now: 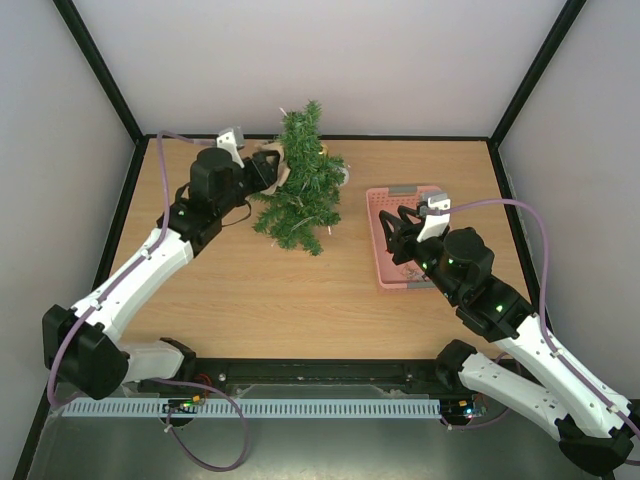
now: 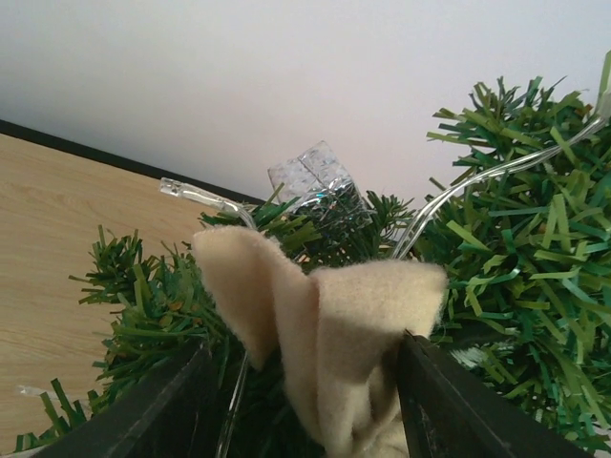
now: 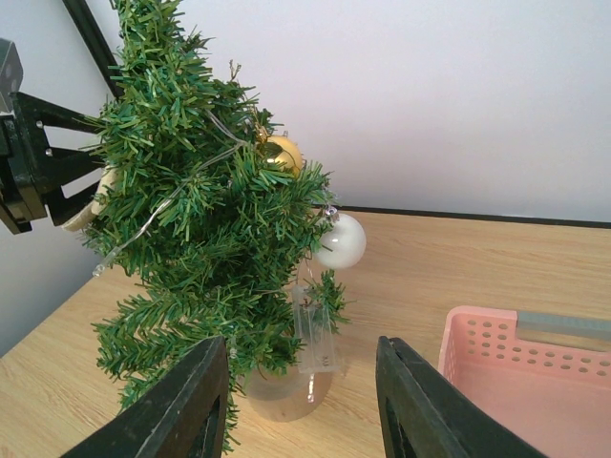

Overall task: Decorate the small christmas tree
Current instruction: Place the decoration item on the Christmas tree.

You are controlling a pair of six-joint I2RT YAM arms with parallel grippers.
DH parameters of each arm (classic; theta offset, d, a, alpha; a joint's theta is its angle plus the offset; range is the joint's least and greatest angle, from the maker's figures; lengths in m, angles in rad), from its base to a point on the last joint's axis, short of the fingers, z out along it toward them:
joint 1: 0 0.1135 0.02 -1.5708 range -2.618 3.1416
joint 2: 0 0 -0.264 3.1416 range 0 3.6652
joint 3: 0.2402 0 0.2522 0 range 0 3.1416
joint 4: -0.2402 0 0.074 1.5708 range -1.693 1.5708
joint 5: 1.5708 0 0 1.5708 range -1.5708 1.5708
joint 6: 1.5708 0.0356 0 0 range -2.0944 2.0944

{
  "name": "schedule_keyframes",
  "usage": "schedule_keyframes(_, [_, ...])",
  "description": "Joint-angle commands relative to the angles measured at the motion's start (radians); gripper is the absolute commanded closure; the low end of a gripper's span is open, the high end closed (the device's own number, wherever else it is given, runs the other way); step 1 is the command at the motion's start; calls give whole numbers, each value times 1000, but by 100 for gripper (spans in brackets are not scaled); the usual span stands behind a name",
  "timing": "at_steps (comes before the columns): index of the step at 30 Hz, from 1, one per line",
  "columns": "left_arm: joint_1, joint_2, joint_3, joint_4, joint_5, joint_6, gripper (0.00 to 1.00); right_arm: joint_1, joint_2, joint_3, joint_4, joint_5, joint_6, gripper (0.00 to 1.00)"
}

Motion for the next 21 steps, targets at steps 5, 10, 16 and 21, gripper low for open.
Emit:
schedule_keyframes(5, [-4,-37,34,-49,-42,17,47,1,-10,12,-3,-5,-6,58])
schedule_keyframes(10, [-5,-44,39,-50,-41,22,47,1,-10,9,-2,-4,-7,59])
schedule_keyframes(16, [-5,-57,41,-36,-26,17,46,0,-10,10,-3,-5,-6,58])
schedule_keyframes(21, [-5,-65,45,-37,-23,17,46,1,-9,10,-2,-7,-6,58])
